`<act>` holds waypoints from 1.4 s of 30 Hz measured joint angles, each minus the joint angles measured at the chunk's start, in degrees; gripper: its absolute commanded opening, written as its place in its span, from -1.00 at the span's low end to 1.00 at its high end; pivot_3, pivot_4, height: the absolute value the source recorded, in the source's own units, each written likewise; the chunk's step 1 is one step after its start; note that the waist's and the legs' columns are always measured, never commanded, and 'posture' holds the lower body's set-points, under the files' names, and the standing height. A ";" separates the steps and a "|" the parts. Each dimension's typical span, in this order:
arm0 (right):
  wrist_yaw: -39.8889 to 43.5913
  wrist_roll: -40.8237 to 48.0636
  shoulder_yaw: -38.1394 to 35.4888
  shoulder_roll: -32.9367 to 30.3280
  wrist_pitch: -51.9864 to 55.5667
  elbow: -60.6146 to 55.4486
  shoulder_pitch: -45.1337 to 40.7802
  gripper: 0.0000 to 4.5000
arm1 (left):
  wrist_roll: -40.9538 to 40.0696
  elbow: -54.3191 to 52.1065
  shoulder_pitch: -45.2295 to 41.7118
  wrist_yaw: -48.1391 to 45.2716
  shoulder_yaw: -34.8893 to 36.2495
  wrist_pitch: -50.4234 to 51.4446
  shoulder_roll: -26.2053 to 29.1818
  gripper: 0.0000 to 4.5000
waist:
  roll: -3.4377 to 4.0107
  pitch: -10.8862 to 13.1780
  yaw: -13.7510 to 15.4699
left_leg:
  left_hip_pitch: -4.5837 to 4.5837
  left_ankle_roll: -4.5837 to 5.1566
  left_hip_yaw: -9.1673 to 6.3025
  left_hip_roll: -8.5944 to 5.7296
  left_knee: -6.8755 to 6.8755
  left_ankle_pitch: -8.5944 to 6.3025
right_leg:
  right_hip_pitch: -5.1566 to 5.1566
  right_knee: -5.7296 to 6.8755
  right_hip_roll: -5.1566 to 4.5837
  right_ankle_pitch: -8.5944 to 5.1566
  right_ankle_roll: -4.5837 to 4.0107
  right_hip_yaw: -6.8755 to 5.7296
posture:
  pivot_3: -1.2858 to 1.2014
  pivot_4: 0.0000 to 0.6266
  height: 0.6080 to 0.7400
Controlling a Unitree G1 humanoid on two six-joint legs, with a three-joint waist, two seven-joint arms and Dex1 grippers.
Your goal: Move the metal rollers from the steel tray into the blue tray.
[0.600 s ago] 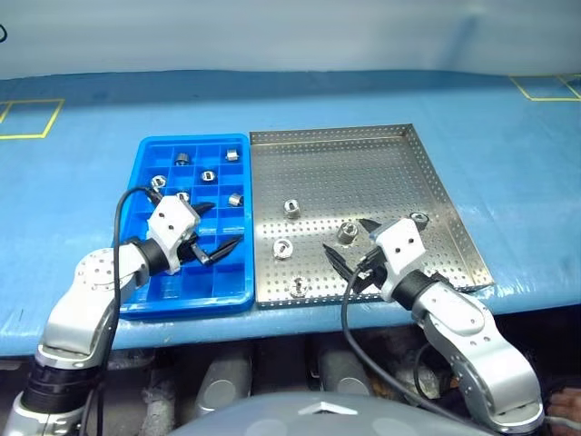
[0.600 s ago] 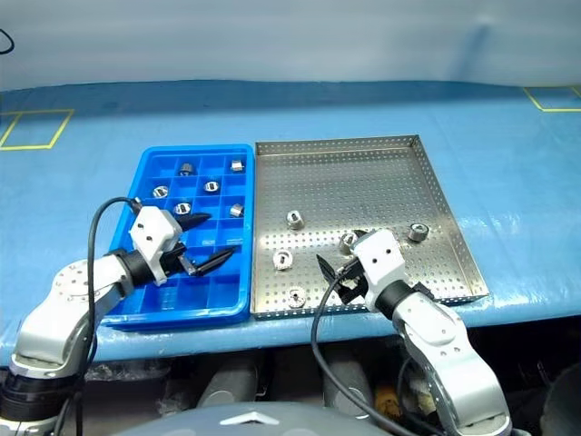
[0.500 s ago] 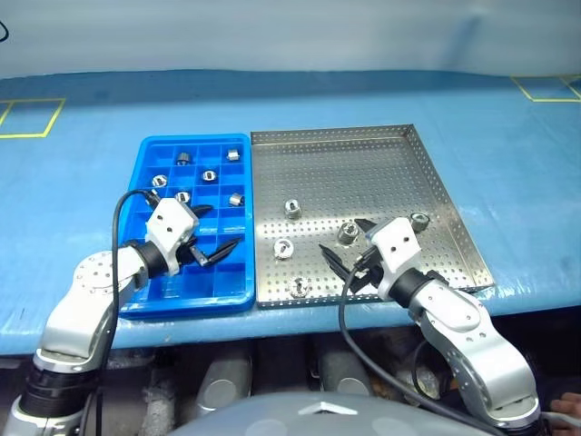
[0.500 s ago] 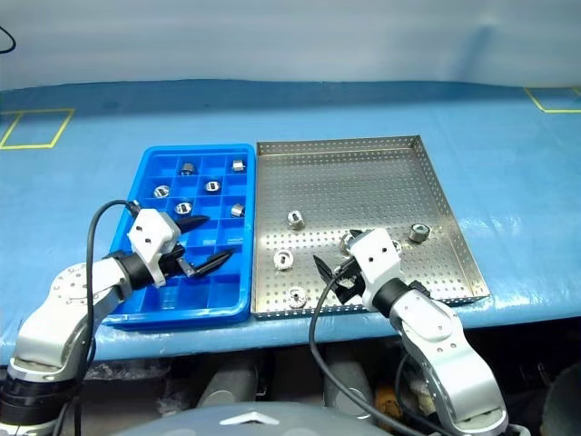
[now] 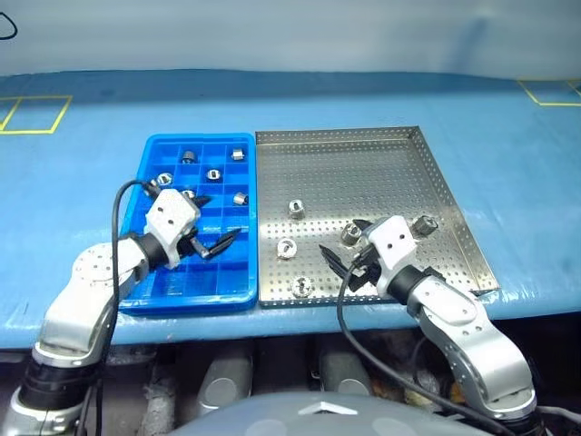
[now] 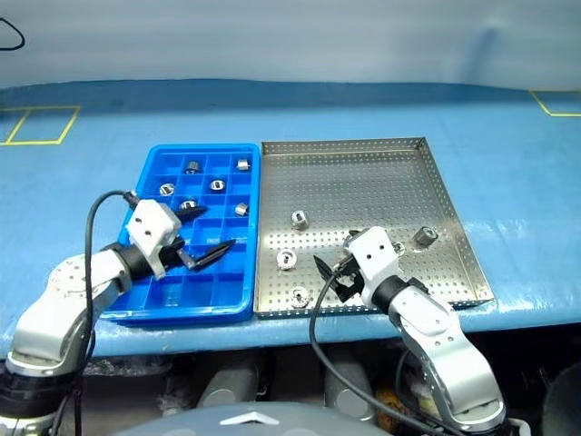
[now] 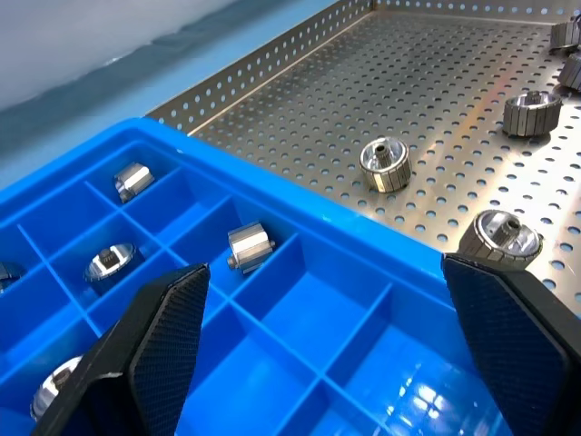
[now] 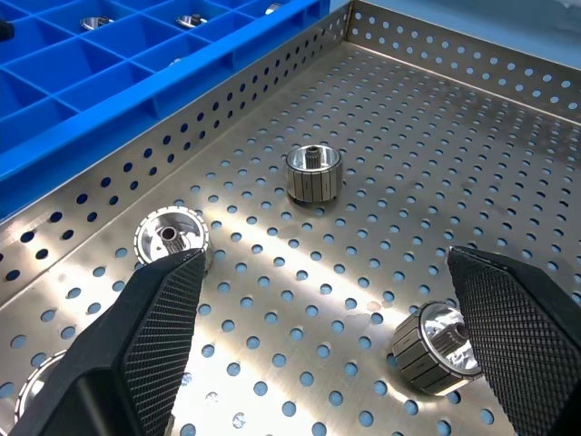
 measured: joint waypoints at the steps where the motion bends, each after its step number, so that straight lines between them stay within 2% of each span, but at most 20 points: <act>1: -0.35 0.33 -0.25 0.24 1.28 -0.11 -0.23 1.00 | 0.01 1.14 -3.55 -1.46 -1.59 0.48 0.83 0.99 | 0.00 0.00 0.11 | 0.00 0.00 0.00 -0.01 0.03 0.00 | 0.01 0.00 0.10 0.00 0.01 -0.01 | 0.05 -0.52 1.00; 6: -1.72 2.50 -1.94 1.56 7.22 -1.83 -1.26 1.00 | 1.11 10.80 -21.07 -7.79 -8.70 2.22 0.88 0.99 | 0.00 0.00 0.07 | -0.05 0.05 0.03 -0.05 0.08 0.00 | 0.01 -0.02 0.14 0.05 0.08 0.01 | 0.04 -0.52 1.00; 9: -2.78 3.51 -2.92 2.30 9.91 -2.34 -2.06 1.00 | 2.76 23.06 -34.51 -14.08 -15.21 2.74 -2.34 0.99 | -0.01 0.01 -0.10 | -0.15 0.07 -0.01 -0.07 0.14 0.00 | -0.02 -0.03 0.20 0.23 0.39 -0.02 | 0.03 -0.52 1.00; 13: -3.70 3.67 -2.93 2.79 10.92 -2.75 -2.14 1.00 | 7.89 36.37 -43.74 -20.62 -22.71 -1.28 -5.75 0.99 | 0.01 0.00 -0.99 | -0.17 0.14 0.07 -0.05 0.11 -0.05 | -0.09 -0.04 0.20 0.23 0.39 0.06 | 0.00 -0.52 1.00; 19: -5.76 3.43 -2.98 3.55 10.95 -4.28 -0.31 1.00 | 15.89 58.64 -53.01 -29.94 -31.50 -11.06 -12.85 0.99 | 0.01 0.01 -2.07 | -0.35 0.20 0.12 -0.04 0.13 -0.08 | -0.24 -0.04 0.21 0.19 0.41 0.09 | -0.05 -0.52 1.00; 21: -6.40 3.38 -3.05 3.71 10.95 -4.55 0.60 1.00 | 18.07 63.95 -54.54 -30.98 -32.27 -13.99 -14.74 0.99 | 0.01 0.01 -2.31 | -0.35 0.26 0.16 -0.05 0.16 -0.12 | -0.24 -0.04 0.19 0.18 0.44 0.14 | -0.06 -0.52 1.00; 26: -7.91 3.22 -3.44 4.35 10.82 -6.00 2.50 1.00 | 24.83 75.47 -56.22 -29.99 -34.44 -22.08 -19.65 0.99 | 0.01 0.01 -3.30 | -0.36 0.34 0.19 -0.06 0.28 -0.16 | -0.23 -0.02 0.16 0.19 0.53 0.19 | -0.09 -0.52 1.00; 31: -8.80 3.11 -3.45 4.41 10.66 -6.41 2.75 1.00 | 29.12 82.51 -56.35 -27.70 -34.67 -26.83 -23.14 0.99 | 0.00 0.02 -4.06 | -0.39 0.38 0.23 -0.05 0.46 -0.19 | -0.19 -0.01 0.17 0.25 0.66 0.21 | -0.10 -0.52 1.00; 35: -9.23 3.07 -3.48 4.40 10.54 -6.87 3.11 1.00 | 31.28 85.38 -57.61 -26.69 -34.32 -28.80 -24.45 0.61 | 0.00 0.01 -4.25 | -0.28 0.41 0.23 -0.05 0.54 -0.21 | -0.04 -0.01 0.16 0.29 0.74 0.22 | -0.10 -0.52 1.00; 40: -9.52 3.05 -3.65 4.39 10.49 -7.01 3.70 1.00 | 32.89 86.32 -58.06 -27.13 -33.85 -30.05 -24.10 -0.16 | 0.00 0.01 -4.51 | -0.26 0.42 0.25 -0.05 0.58 -0.21 | -0.03 0.00 0.17 0.32 0.79 0.25 | -0.09 -0.52 1.00; 41: -9.53 3.04 -3.65 4.39 10.49 -7.01 3.70 1.00 | 32.89 86.32 -58.07 -27.37 -33.39 -30.01 -23.81 -0.24 | 0.00 0.01 -4.59 | -0.27 0.42 0.26 -0.05 0.58 -0.21 | -0.05 0.00 0.17 0.32 0.79 0.27 | -0.09 -0.52 1.00; 42: -9.53 3.04 -3.65 4.38 10.49 -7.01 3.70 1.00 | 32.89 86.32 -58.11 -27.65 -32.91 -29.98 -23.45 -0.24 | 0.00 0.01 -4.68 | -0.28 0.42 0.27 -0.05 0.57 -0.21 | -0.07 0.01 0.17 0.32 0.79 0.27 | -0.08 -0.52 1.00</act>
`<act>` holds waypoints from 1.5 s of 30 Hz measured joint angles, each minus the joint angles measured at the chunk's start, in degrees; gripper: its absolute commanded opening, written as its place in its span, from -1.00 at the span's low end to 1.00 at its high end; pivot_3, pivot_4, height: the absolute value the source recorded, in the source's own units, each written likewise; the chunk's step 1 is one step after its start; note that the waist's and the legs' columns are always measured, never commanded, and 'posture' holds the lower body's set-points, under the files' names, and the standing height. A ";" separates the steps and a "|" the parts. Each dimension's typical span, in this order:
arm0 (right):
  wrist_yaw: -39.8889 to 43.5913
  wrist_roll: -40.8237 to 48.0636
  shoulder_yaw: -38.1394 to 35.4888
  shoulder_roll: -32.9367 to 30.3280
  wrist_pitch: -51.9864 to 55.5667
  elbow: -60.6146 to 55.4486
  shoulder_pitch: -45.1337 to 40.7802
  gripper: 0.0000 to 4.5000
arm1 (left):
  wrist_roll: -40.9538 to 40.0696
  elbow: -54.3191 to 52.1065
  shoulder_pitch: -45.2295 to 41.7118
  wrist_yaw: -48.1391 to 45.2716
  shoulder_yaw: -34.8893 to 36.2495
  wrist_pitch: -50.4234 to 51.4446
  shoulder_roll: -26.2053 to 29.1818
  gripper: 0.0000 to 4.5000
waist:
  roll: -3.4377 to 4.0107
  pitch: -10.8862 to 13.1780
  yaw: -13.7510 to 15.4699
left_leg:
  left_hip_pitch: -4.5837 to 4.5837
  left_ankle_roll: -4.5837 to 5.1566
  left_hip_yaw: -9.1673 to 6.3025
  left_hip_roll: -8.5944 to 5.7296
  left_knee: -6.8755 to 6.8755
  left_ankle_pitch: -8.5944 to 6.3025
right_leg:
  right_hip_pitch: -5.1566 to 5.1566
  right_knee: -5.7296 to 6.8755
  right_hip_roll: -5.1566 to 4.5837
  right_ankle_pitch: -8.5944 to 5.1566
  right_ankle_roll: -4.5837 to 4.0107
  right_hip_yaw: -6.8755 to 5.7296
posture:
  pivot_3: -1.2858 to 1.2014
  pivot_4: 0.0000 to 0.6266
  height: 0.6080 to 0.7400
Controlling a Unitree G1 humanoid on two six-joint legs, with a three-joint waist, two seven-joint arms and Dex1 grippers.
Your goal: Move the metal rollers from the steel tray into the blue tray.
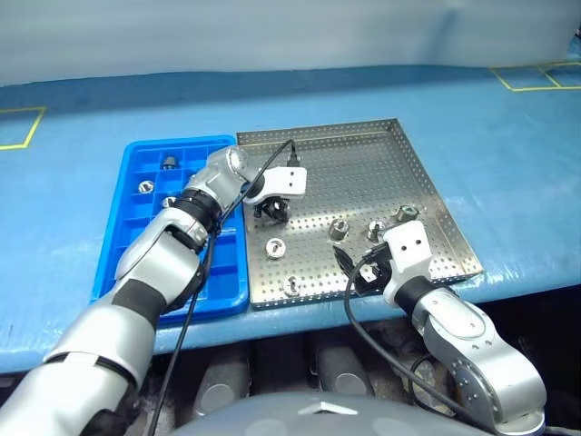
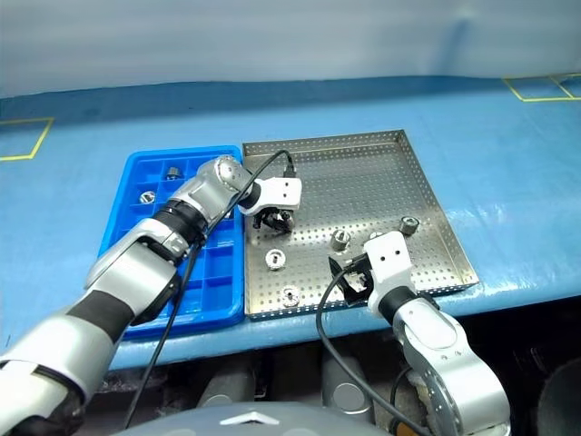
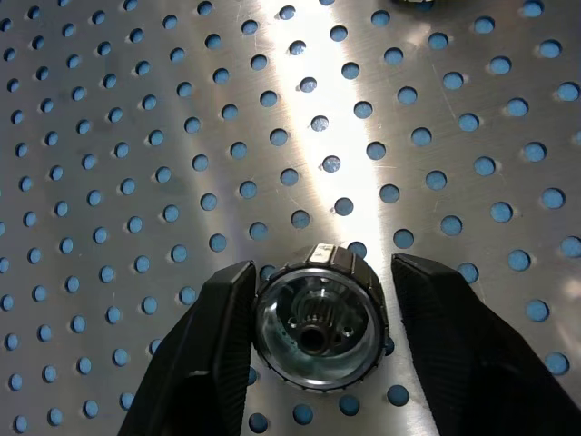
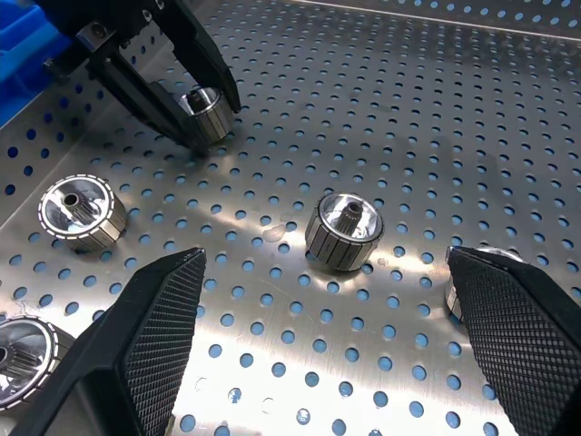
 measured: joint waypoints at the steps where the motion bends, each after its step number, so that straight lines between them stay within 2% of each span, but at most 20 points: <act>1: 0.00 0.01 -0.02 -0.01 0.00 0.00 -0.03 1.00 | -0.02 -0.03 -0.07 -0.35 0.68 0.04 0.44 -0.24 | 0.00 0.00 -0.04 | 0.00 0.00 0.00 0.00 -0.02 0.00 | -0.01 0.00 0.00 0.00 0.00 0.00 | -0.06 -0.52 1.00; 5: 0.20 0.11 0.01 -0.12 0.01 0.05 -1.75 1.00 | -2.61 -5.31 -0.41 -0.88 6.12 0.92 3.93 -0.24 | -0.01 0.06 0.10 | -0.17 0.00 -0.01 0.01 -0.03 0.00 | -0.18 0.02 -0.02 0.01 -0.02 0.01 | -0.05 -0.52 1.00; 9: 0.49 0.24 1.24 -0.17 0.12 0.34 -4.20 1.00 | -6.79 -20.35 2.12 -0.83 13.33 4.86 9.55 -0.24 | 0.03 0.05 0.31 | -0.16 0.02 0.09 0.01 -0.11 -0.02 | -0.25 0.03 -0.06 0.02 -0.05 0.11 | -0.01 -0.52 1.00; 14: 0.68 0.30 6.78 1.02 0.35 1.38 -9.20 1.00 | -11.76 -48.67 18.31 -0.69 22.24 15.83 21.18 -0.24 | 0.11 0.01 0.06 | -0.13 -0.06 0.29 0.08 -0.32 0.03 | -0.53 0.15 -0.16 0.15 -0.38 0.38 | 0.02 -0.52 1.00; 17: 1.44 0.05 10.15 1.82 -1.20 2.94 -11.94 1.00 | -14.06 -60.74 29.73 0.07 26.94 21.88 26.54 -0.24 | 0.09 0.02 1.11 | -0.16 -0.09 0.25 0.07 -0.31 0.05 | -0.54 0.13 -0.14 0.14 -0.39 0.32 | 0.07 -0.52 1.00; 20: 3.23 -2.09 15.04 1.43 -6.47 5.84 -14.02 1.00 | -16.18 -71.60 41.08 2.31 33.00 27.83 29.61 -0.24 | 0.07 0.03 2.32 | -0.16 -0.07 0.26 0.03 -0.29 0.04 | -0.51 0.08 -0.14 0.14 -0.38 0.30 | 0.09 -0.52 1.00; 25: 6.92 -3.52 19.42 1.40 -11.51 11.15 -17.30 1.00 | -18.57 -83.46 51.34 7.84 39.21 35.50 29.83 -0.24 | 0.01 0.04 5.02 | -0.09 -0.07 0.07 -0.02 -0.14 0.04 | -0.33 0.05 -0.14 0.02 -0.13 0.08 | 0.14 -0.52 1.00; 34: 13.07 -3.86 22.78 2.53 -15.84 18.06 -21.62 1.00 | -19.92 -92.06 63.39 17.29 40.50 44.68 28.97 -0.24 | 0.02 0.04 6.33 | 0.06 -0.22 -0.13 0.04 -0.22 0.12 | -0.13 0.07 -0.07 -0.10 -0.49 -0.10 | 0.15 -0.52 1.00; 39: 14.89 -4.19 25.34 3.63 -17.25 20.41 -21.93 1.00 | -19.58 -93.30 67.06 22.29 40.37 47.66 28.80 -0.24 | 0.02 0.04 6.48 | 0.06 -0.27 -0.18 0.04 -0.32 0.13 | -0.16 0.05 -0.11 -0.10 -0.50 -0.13 | 0.15 -0.52 1.00; 45: 15.58 -4.96 25.89 4.26 -17.73 21.34 -22.00 1.00 | -19.60 -93.38 67.48 26.55 39.21 49.24 28.43 -0.24 | 0.02 0.04 6.84 | 0.06 -0.32 -0.21 0.03 -0.34 0.15 | -0.17 0.05 -0.18 -0.11 -0.52 -0.16 | 0.15 -0.52 1.00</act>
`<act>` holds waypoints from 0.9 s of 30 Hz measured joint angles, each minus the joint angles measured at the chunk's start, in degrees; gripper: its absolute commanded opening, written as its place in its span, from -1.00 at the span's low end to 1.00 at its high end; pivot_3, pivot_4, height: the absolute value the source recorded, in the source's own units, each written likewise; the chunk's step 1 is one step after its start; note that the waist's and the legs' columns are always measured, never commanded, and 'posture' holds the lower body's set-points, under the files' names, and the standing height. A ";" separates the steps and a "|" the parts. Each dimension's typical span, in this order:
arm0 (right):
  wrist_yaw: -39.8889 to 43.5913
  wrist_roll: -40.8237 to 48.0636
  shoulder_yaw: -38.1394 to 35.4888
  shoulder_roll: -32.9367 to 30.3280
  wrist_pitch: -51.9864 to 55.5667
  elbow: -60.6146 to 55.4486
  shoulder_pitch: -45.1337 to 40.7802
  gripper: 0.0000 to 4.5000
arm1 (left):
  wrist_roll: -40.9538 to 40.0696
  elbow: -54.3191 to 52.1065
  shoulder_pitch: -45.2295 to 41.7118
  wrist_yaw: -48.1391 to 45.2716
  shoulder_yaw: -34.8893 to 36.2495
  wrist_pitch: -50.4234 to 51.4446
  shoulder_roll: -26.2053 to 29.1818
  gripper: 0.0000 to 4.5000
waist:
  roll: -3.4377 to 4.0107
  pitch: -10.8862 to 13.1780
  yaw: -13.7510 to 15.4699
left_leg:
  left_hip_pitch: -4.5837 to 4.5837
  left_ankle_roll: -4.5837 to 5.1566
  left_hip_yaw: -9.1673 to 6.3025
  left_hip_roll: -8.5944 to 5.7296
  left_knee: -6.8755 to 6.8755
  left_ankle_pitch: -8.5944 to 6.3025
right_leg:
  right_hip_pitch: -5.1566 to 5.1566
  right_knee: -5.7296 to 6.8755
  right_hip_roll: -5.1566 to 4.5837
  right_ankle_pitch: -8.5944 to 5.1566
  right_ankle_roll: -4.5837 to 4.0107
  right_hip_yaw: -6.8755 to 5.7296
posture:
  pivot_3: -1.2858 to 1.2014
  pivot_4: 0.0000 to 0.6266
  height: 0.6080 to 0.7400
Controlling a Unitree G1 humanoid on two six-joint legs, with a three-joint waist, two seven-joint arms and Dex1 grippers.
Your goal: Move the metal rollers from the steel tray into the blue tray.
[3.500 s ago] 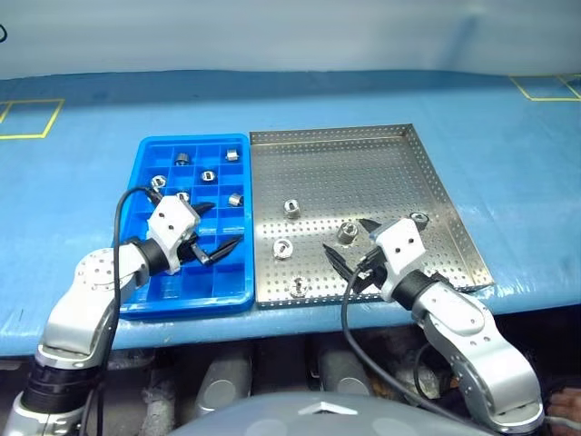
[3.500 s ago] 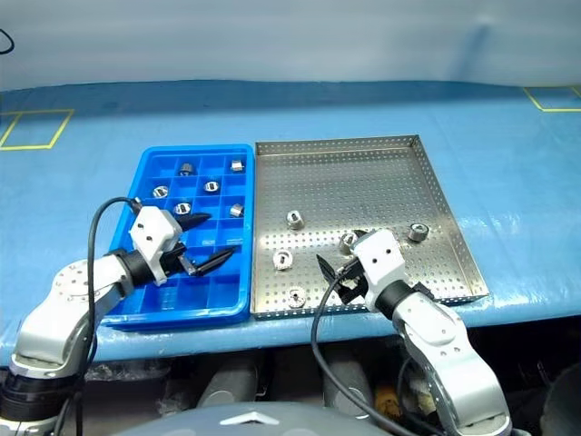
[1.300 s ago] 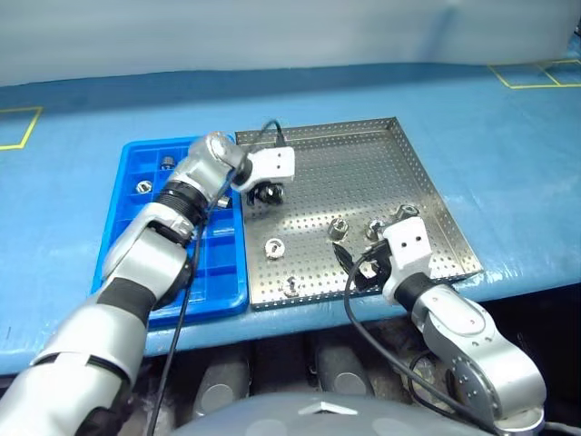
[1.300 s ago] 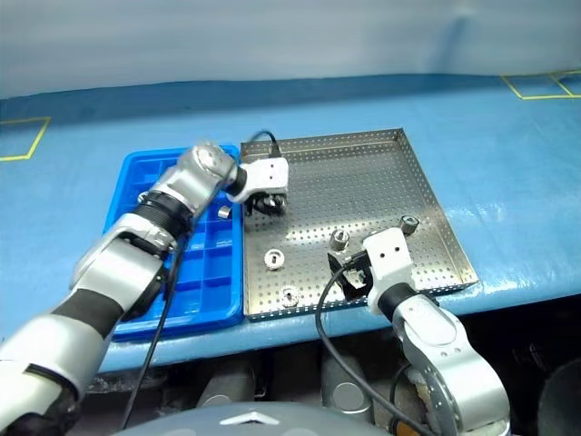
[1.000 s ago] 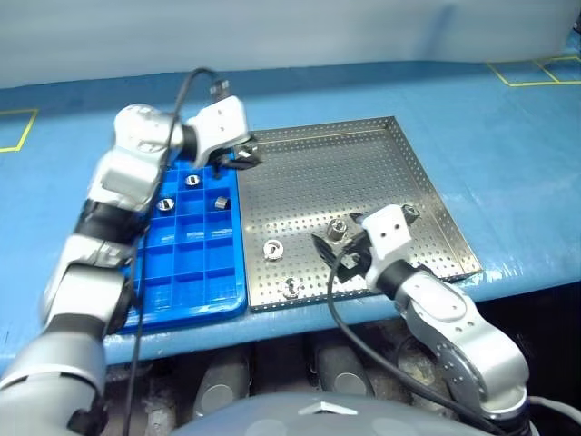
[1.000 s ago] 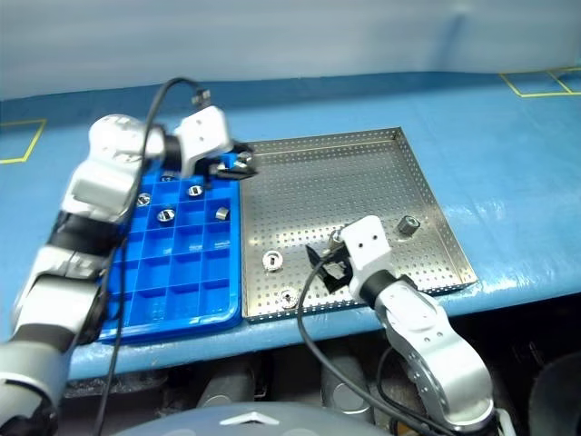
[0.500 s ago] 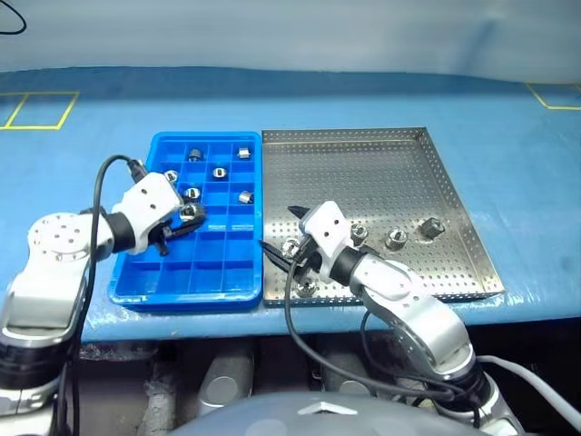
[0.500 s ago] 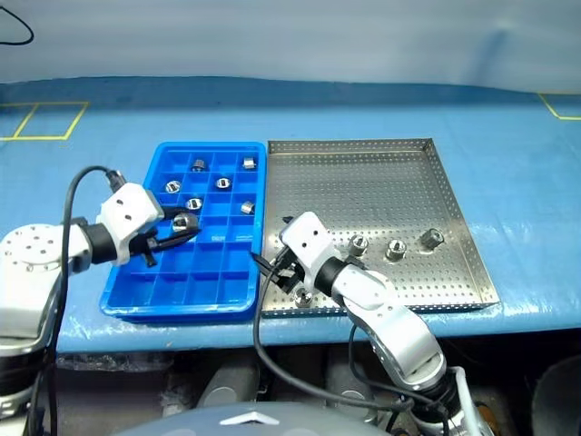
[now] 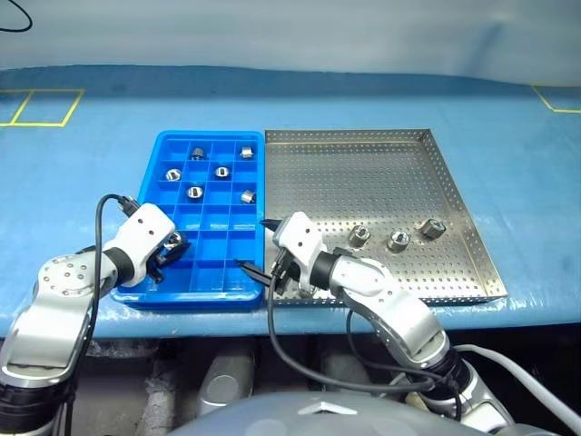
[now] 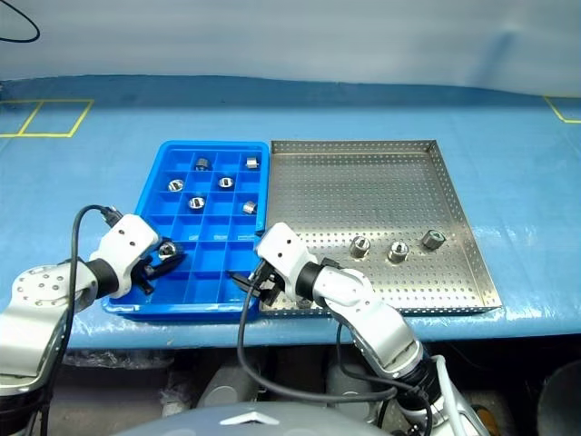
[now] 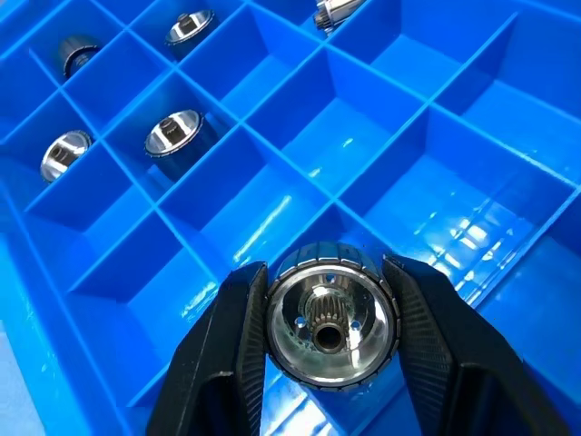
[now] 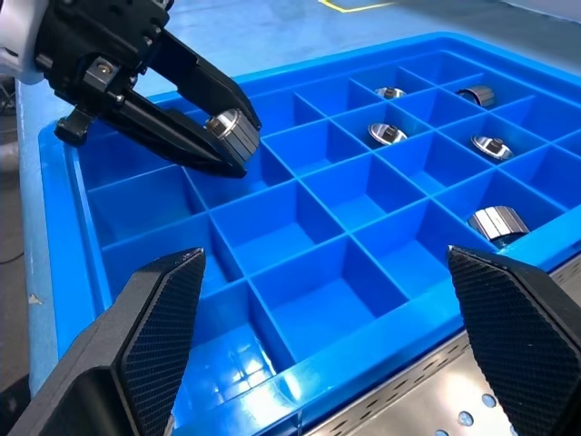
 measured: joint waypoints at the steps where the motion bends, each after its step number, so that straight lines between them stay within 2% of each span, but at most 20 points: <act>1: -0.01 -0.18 0.00 0.05 -0.04 0.00 0.00 1.00 | -0.03 0.04 -0.02 0.41 -0.40 0.03 -0.21 -0.24 | 0.00 0.00 0.01 | 0.00 0.00 0.00 0.00 0.00 0.00 | 0.00 0.00 0.00 0.00 0.00 0.00 | 0.14 -0.52 1.00; 5: -0.07 -0.67 -0.07 0.11 -0.56 0.00 0.05 1.00 | -0.09 1.79 -0.75 2.30 -2.80 0.21 -0.97 -0.24 | 0.00 0.00 -0.03 | 0.00 -0.03 0.00 0.00 -0.04 0.00 | -0.02 0.00 -0.01 0.00 0.00 0.00 | 0.12 -0.52 1.00; 6: -0.11 -0.80 -0.14 0.08 -0.56 0.00 0.13 1.00 | -0.12 2.25 -0.94 2.70 -3.12 0.36 -1.06 0.09 | 0.00 0.00 -0.10 | 0.00 -0.03 0.01 0.00 -0.05 0.01 | -0.04 0.00 -0.01 0.00 -0.01 0.00 | 0.12 -0.52 1.00; 12: -1.07 -1.28 -1.76 -0.33 -0.47 -0.79 1.63 1.00 | -1.06 4.10 -4.41 3.36 -3.42 1.88 -0.61 0.92 | 0.06 -0.03 -0.08 | -0.01 -0.05 -0.04 -0.03 -0.06 0.02 | -0.02 -0.02 -0.04 -0.10 -0.17 -0.06 | 0.08 -0.52 1.00; 15: -2.21 -1.22 -4.89 -2.09 1.80 -4.26 3.38 1.00 | -5.50 4.91 -12.41 1.85 -2.26 1.48 -4.52 0.92 | 0.05 0.00 0.97 | -0.20 -0.03 -0.31 -0.19 0.18 0.03 | -0.19 -0.06 -0.06 -0.06 -0.10 -0.29 | 0.07 -0.52 1.00; 17: -2.99 -1.08 -7.23 -2.90 3.94 -7.67 4.74 1.00 | -8.00 5.23 -18.63 -0.66 -3.91 -0.42 -5.24 0.92 | -0.02 -0.05 0.60 | -0.20 -0.02 -0.17 -0.22 0.19 0.03 | 0.05 -0.07 -0.11 0.01 0.00 -0.19 | 0.05 -0.52 1.00; 20: -3.46 -0.65 -11.46 -6.56 7.72 -12.42 8.67 1.00 | -9.87 9.47 -29.61 -6.25 -9.34 -5.99 -5.56 0.92 | 0.00 -0.05 -0.26 | -0.07 0.04 -0.07 -0.25 0.18 0.02 | 0.19 -0.10 -0.11 0.00 0.00 -0.15 | 0.01 -0.52 1.00; 27: -4.11 0.05 -18.74 -11.49 12.13 -19.80 17.43 1.00 | -6.16 28.97 -44.72 -22.41 -25.48 -20.17 -6.05 0.92 | 0.02 -0.05 -3.74 | -0.01 0.09 0.09 -0.08 0.03 0.00 | 0.12 -0.09 0.04 0.04 0.11 -0.04 | -0.07 -0.52 1.00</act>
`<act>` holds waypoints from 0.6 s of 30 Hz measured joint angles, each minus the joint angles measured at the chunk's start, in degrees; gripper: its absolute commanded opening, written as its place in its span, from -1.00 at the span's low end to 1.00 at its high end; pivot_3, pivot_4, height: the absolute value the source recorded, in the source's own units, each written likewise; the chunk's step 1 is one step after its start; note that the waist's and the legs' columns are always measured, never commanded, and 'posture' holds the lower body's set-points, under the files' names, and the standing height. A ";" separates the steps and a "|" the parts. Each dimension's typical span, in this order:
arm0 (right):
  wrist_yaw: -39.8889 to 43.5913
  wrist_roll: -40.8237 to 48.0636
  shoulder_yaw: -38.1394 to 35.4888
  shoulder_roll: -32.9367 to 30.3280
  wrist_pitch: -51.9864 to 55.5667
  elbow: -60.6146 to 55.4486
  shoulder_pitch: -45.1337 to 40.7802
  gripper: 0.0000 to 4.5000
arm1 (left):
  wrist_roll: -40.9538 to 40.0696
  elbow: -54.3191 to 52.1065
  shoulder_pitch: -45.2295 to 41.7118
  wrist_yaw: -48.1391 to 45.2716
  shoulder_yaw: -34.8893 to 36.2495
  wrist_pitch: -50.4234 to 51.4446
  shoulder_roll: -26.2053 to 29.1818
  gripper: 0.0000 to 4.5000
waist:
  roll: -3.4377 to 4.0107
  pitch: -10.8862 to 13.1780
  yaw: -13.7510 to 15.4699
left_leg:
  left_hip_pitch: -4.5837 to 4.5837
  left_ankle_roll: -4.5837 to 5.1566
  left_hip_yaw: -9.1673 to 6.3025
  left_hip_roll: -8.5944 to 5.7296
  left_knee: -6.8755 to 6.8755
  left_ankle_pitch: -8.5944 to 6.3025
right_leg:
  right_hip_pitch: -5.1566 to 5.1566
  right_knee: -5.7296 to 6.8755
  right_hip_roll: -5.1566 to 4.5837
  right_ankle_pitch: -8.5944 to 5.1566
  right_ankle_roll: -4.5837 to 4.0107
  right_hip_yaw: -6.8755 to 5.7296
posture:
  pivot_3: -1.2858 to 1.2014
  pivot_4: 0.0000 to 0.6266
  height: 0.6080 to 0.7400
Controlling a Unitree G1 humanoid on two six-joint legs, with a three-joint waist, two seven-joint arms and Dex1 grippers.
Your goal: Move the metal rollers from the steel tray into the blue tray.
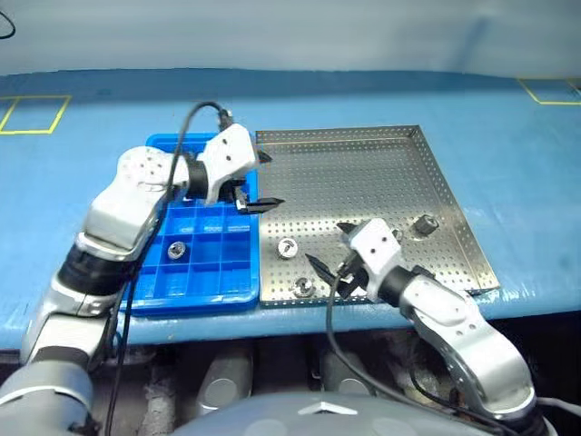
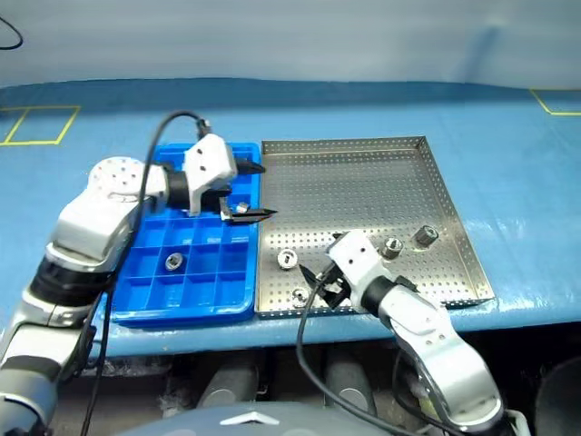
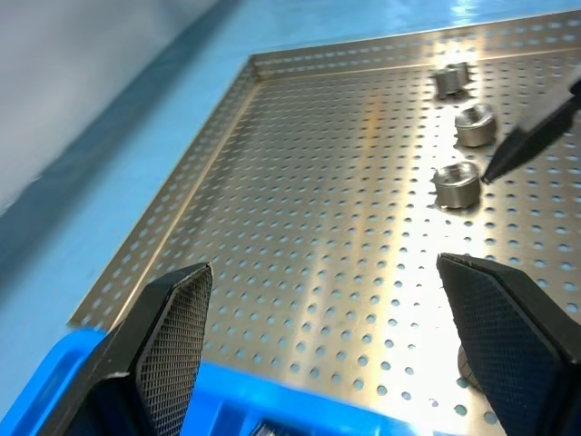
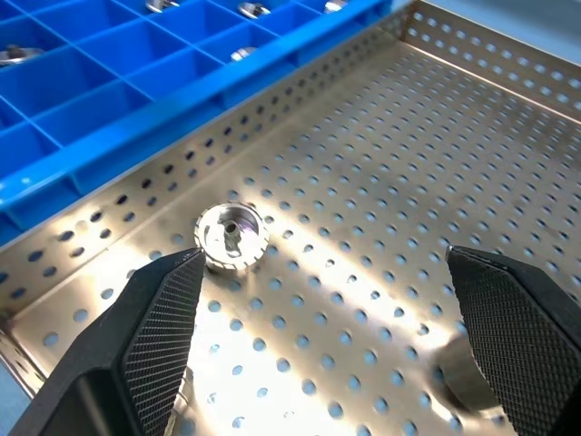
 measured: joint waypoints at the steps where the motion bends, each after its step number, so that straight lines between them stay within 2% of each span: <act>1: -0.25 0.14 -0.67 -0.04 0.56 -0.94 1.07 1.00 | 1.26 2.79 -1.50 -2.81 -2.66 -2.16 -0.30 0.92 | 0.00 0.00 -0.57 | -0.01 0.01 0.01 0.01 0.00 -0.01 | -0.01 0.01 0.02 0.00 0.01 0.00 | -0.07 -0.52 1.00; 4: -1.30 0.68 -1.56 0.24 1.70 -2.83 3.06 1.00 | 4.28 9.79 -4.31 -8.97 -8.55 -7.29 -1.37 0.92 | 0.00 0.01 -1.62 | -0.02 0.04 0.01 0.04 0.01 -0.02 | -0.02 0.02 0.05 0.01 0.03 0.01 | -0.10 -0.52 1.00; 10: -3.20 1.03 -1.33 0.89 2.42 -4.40 5.20 1.00 | 8.09 17.51 -6.95 -19.55 -15.57 -13.52 -3.23 0.92 | 0.00 0.01 -3.11 | -0.03 0.11 0.06 0.06 0.12 -0.06 | -0.01 0.01 0.07 0.01 0.09 0.06 | -0.14 -0.52 1.00; 18: -6.24 1.01 -0.30 2.74 2.43 -5.24 6.23 1.00 | 14.87 24.46 -8.56 -25.26 -19.86 -21.62 -5.35 0.92 | 0.00 0.01 -3.90 | -0.03 0.15 0.13 0.07 0.21 -0.08 | 0.00 0.02 0.08 0.07 0.21 0.15 | -0.14 -0.52 1.00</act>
